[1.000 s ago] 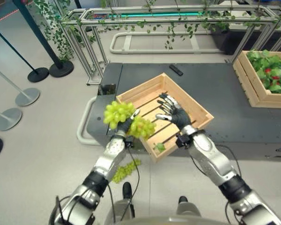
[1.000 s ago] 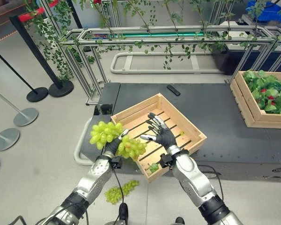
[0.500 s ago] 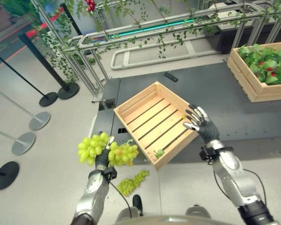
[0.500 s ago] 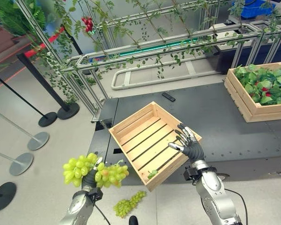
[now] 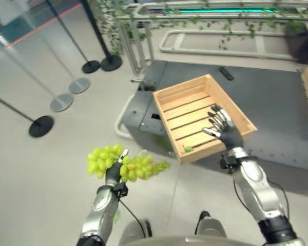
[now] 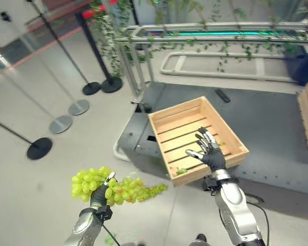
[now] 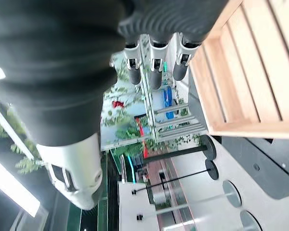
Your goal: Pick up the fruits from the basket on one side to the basket on the other side
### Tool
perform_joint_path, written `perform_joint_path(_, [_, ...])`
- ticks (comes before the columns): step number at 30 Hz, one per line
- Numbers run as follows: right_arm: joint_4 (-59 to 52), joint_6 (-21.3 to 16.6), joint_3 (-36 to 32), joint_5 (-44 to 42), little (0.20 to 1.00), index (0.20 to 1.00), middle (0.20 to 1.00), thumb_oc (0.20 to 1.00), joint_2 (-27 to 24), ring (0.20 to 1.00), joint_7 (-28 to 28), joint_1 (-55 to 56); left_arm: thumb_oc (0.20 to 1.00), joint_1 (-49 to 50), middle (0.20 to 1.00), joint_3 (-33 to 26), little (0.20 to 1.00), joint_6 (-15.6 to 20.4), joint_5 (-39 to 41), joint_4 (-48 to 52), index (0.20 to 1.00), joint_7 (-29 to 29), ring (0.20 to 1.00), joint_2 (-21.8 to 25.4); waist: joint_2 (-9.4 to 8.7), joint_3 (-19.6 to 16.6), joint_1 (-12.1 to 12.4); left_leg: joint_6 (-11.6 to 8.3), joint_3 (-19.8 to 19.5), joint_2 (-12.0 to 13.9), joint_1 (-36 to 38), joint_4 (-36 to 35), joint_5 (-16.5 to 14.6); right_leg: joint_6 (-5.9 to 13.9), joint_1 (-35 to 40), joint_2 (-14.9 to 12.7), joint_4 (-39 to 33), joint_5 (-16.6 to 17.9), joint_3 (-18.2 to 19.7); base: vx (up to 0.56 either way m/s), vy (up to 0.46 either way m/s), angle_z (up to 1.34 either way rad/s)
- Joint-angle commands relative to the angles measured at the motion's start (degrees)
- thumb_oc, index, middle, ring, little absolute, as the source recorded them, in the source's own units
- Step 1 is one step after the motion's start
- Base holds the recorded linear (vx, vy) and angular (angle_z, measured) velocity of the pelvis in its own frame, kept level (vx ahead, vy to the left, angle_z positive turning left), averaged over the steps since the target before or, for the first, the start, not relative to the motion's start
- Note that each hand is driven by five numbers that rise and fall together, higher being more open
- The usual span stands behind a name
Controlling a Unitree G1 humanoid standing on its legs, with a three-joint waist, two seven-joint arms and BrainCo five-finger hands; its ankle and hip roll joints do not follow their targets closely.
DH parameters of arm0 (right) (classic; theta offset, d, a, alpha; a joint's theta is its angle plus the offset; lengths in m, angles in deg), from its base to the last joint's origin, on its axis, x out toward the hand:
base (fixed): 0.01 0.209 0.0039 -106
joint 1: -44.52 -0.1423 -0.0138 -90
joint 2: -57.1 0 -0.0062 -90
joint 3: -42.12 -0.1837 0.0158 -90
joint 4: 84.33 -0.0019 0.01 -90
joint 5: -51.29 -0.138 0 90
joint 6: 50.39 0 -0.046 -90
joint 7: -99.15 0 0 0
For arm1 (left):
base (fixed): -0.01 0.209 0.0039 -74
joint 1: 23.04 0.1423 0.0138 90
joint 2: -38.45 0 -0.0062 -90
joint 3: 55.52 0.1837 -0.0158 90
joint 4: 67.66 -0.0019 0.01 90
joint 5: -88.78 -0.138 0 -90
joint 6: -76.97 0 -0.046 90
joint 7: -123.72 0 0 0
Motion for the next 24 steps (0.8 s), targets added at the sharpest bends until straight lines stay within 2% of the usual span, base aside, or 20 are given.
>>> perform_joint_path(1, [-3.4, -3.7, 0.1, 1.0, 1.0, 1.0, 1.0, 1.0, 1.9, 1.0, -0.7, -2.2, 0.2, -1.2, 0.2, -4.3, 0.2, 2.6, -2.2, 6.3, 0.2, 0.5, 0.2, 3.1, -1.05, -3.4, -0.5, 2.44, 2.9, 3.9, -1.5, 6.5, -9.1, 0.74, -4.0, 1.7, -5.1, -2.1, -3.9, -0.07, 0.244, 1.35])
perform_joint_path(2, [-3.5, -3.8, 0.0, 0.4, 1.0, 1.0, 1.0, 1.0, 2.8, 1.0, -0.9, -1.8, 0.2, -0.7, 0.2, -5.1, 0.2, 2.7, -3.7, 7.9, 0.2, 0.4, 0.2, 4.3, -1.25, -3.9, 0.2, 2.46, 2.9, 5.0, -1.2, 4.7, -11.3, 1.73, -4.2, 1.8, -4.4, -1.8, -4.0, -0.1, 0.187, 1.18])
perform_joint_path(3, [-3.5, -3.8, -0.1, 0.4, 1.0, 1.0, 1.0, 1.0, 2.8, 1.0, -0.9, -1.8, 0.2, -0.6, 0.2, -5.0, 0.2, 2.6, -3.8, 8.1, 0.2, 0.4, 0.2, 4.3, -1.8, -3.9, 0.2, 2.76, 3.4, 4.4, -1.6, 4.5, -10.2, 1.26, -4.5, 1.1, -4.8, -0.6, -4.9, -0.05, 0.243, 0.97])
perform_joint_path(4, [-3.6, -4.0, 0.3, 0.1, 1.0, 1.0, 1.0, 1.0, 4.0, 1.0, -0.9, -1.6, 0.2, -0.5, 0.2, -5.6, 0.2, 2.7, -4.5, 9.4, 0.2, 0.9, 0.2, 5.5, -2.48, -4.1, 1.3, 3.07, 2.8, 4.4, -0.6, 1.9, -11.4, 2.72, -4.5, 1.3, -5.3, 0.2, -4.8, -0.06, 0.149, 0.38])
perform_joint_path(5, [-3.6, -4.0, 0.3, 0.1, 1.0, 1.0, 1.0, 1.0, 4.0, 1.0, -0.9, -1.6, 0.2, -0.5, 0.2, -5.6, 0.2, 2.7, -4.5, 9.4, 0.2, 1.0, 0.2, 5.5, -2.48, -4.1, 1.3, 3.07, 2.8, 4.4, -0.6, 1.8, -11.4, 2.72, -4.5, 1.3, -5.3, 0.2, -4.8, -0.11, 0.274, 0.22])
perform_joint_path(6, [-3.9, -4.1, 0.7, -0.5, 1.0, 1.0, 1.0, 1.0, 4.7, 1.0, -1.2, -2.1, 0.2, -1.0, 0.2, -6.5, 0.2, 2.9, -5.0, 11.1, 0.2, 1.6, 0.2, 6.8, -3.84, -3.3, 2.4, 3.77, 1.9, 3.3, -2.2, 1.7, -11.5, 3.65, -5.9, 0.2, -5.4, 2.1, -4.5, -0.11, 0.136, 0.29])
perform_joint_path(7, [-3.9, -4.1, 0.7, -0.5, 1.0, 1.0, 1.0, 1.0, 4.8, 1.0, -1.2, -2.2, 0.2, -1.0, 0.2, -6.5, 0.2, 2.9, -5.0, 11.2, 0.2, 1.7, 0.2, 6.9, -3.97, -3.4, 2.3, 3.85, 1.9, 3.2, -2.4, 1.7, -11.5, 3.7, -6.1, 0.1, -5.4, 2.1, -4.5, -0.26, 0.32, 0.56])
perform_joint_path(8, [-4.1, -4.4, 1.0, -0.5, 1.0, 1.0, 1.0, 1.0, 5.5, 1.0, -1.4, -2.8, 0.2, -1.4, 0.2, -7.2, 0.2, 3.4, -5.2, 12.6, 0.2, 2.5, 0.2, 7.4, -5.66, -2.1, 3.2, 5.25, 1.6, 0.2, -3.8, -0.5, -10.0, 4.07, -7.5, -2.0, -5.6, 4.7, -4.3, -0.2, 0.276, 0.54])
perform_joint_path(10, [-3.9, -4.4, 1.2, -0.1, 1.0, 1.0, 1.0, 1.0, 5.9, 1.0, -1.9, -3.3, 0.2, -1.8, 0.2, -7.5, 0.2, 3.7, -5.5, 13.6, 0.2, 2.9, 0.2, 8.0, -6.1, -1.4, 3.1, 5.88, 0.6, -1.1, -4.5, -1.3, -9.6, 4.74, -8.5, -2.9, -4.7, 5.2, -3.0, -0.15, 0.229, 0.81])
perform_joint_path(12, [-3.6, -4.3, 1.3, 0.6, 1.0, 1.0, 1.0, 1.0, 6.3, 1.0, -2.5, -4.3, 0.2, -2.8, 0.2, -7.0, 0.2, 4.4, -5.5, 13.7, 0.2, 3.5, 0.2, 8.8, -6.02, -0.4, 2.1, 6.35, -2.1, -2.8, -5.9, -2.2, -8.6, 6.09, -10.6, -1.2, -3.1, 4.4, 6.9, -0.03, 0.253, 0.54])
perform_joint_path(13, [-3.8, -4.2, 1.0, 1.9, 1.0, 1.0, 1.0, 1.0, 6.2, 1.0, -2.9, -4.3, 0.2, -3.5, 0.2, -5.8, 0.2, 5.0, -4.7, 14.1, 0.2, 3.3, 0.2, 8.7, -5.64, -0.7, 1.0, 7.06, -6.6, -5.5, -6.4, -3.6, -7.4, 6.58, -11.1, 3.4, -3.2, 2.2, 20.7, 0.05, 0.312, 1.19])
perform_joint_path(14, [-4.4, -4.1, 0.8, 2.4, 1.0, 1.0, 1.0, 1.0, 5.9, 1.0, -2.8, -4.0, 0.2, -4.1, 0.2, -5.3, 0.2, 5.4, -4.5, 14.2, 0.2, 3.2, 0.2, 8.8, -5.79, -0.7, 1.0, 7.36, -9.3, -7.3, -7.0, -4.0, -6.5, 6.28, -10.1, 4.7, -3.6, 1.2, 25.2, 0.1, 0.27, 1.68])
perform_joint_path(16, [-4.1, -4.3, 0.8, 2.5, 1.0, 1.0, 1.0, 1.0, 5.5, 1.0, -3.1, -3.8, 0.2, -5.2, 0.2, -4.1, 0.2, 5.7, -4.5, 15.1, 0.2, 2.9, 0.2, 8.9, -6.02, -0.9, 0.6, 8.23, -14.7, -9.8, -7.4, -5.4, -5.0, 4.62, -10.0, 8.9, -3.6, -0.9, 31.0, 0.07, 0.083, 1.37])
perform_joint_path(17, [-4.1, -4.3, 0.8, 2.5, 1.0, 1.0, 1.0, 1.0, 5.5, 1.0, -3.1, -3.8, 0.2, -5.2, 0.2, -4.1, 0.2, 5.7, -4.5, 15.1, 0.2, 2.9, 0.2, 8.9, -6.03, -0.9, 0.6, 8.23, -14.8, -9.8, -7.4, -5.4, -5.0, 4.62, -10.0, 8.9, -3.6, -0.9, 30.9, 0.06, 0.046, 1.18])
perform_joint_path(18, [-4.5, -4.5, 0.2, 2.1, 1.0, 1.0, 1.0, 1.0, 5.6, 1.0, -3.3, -3.3, 0.2, -6.5, 0.2, -3.0, 0.2, 5.7, -4.3, 15.7, 0.2, 1.8, 0.2, 9.3, -6.06, -1.1, -0.3, 8.72, -19.2, -11.8, -7.9, -6.7, -3.7, 3.18, -10.3, 13.5, -4.0, -2.3, 37.6, 0.04, 0.026, 1.19])
perform_joint_path(19, [-4.5, -4.5, 0.1, 2.1, 1.0, 1.0, 1.0, 1.0, 5.6, 1.0, -3.3, -3.3, 0.2, -6.5, 0.2, -3.0, 0.2, 5.7, -4.3, 15.7, 0.2, 1.8, 0.2, 9.3, -6.03, -1.3, -0.4, 8.7, -19.4, -11.8, -7.9, -6.8, -3.7, 3.11, -10.4, 13.5, -3.9, -2.4, 37.4, 0.07, 0.033, 1.94])
perform_joint_path(20, [-4.4, -4.9, -0.8, 1.6, 1.0, 1.0, 1.0, 1.0, 5.6, 1.0, -3.6, -2.7, 0.2, -7.5, 0.2, -1.9, 0.2, 5.9, -4.2, 16.2, 0.2, 0.7, 0.2, 9.4, -5.99, -1.6, -1.1, 8.69, -23.1, -13.5, -8.5, -7.6, -2.5, 1.42, -11.2, 17.8, -3.8, -3.1, 41.6, 0.04, -0.003, 1.63])
perform_joint_path(21, [-4.4, -5.1, -1.0, 0.9, 1.0, 1.0, 1.0, 1.0, 5.5, 1.0, -3.3, -2.3, 0.2, -8.0, 0.2, -1.7, 0.2, 6.0, -4.0, 16.3, 0.2, 0.2, 0.2, 9.4, -6.12, -1.6, -1.0, 8.13, -23.9, -14.0, -8.8, -7.4, -2.1, 0.82, -10.8, 18.4, -3.8, -3.2, 41.9, 0.05, -0.012, 2.31])
perform_joint_path(22, [-4.8, -5.2, -1.5, 0.6, 1.0, 1.0, 1.0, 1.0, 5.3, 1.0, -3.1, -1.5, 0.2, -8.3, 0.2, -1.5, 0.2, 6.0, -3.8, 16.9, 0.2, -0.5, 0.2, 9.1, -6.2, -1.6, -1.3, 7.44, -25.8, -14.8, -9.1, -6.5, -2.2, 0.9, -9.8, 17.2, -4.1, -3.9, 41.6, 0.03, -0.018, 1.78])
perform_joint_path(24, [-4.4, -4.7, -0.8, 0.3, 1.0, 1.0, 1.0, 1.0, 4.6, 1.0, -2.3, -2.4, 0.2, -7.6, 0.2, -2.3, 0.2, 6.9, -3.2, 18.8, 0.2, -1.2, 0.2, 9.1, -5.77, -2.0, -1.0, 6.92, -26.5, -14.8, -8.8, -7.0, -2.3, 1.22, -8.9, 16.0, -5.2, -3.4, 40.2, 0.08, -0.111, 1.29])
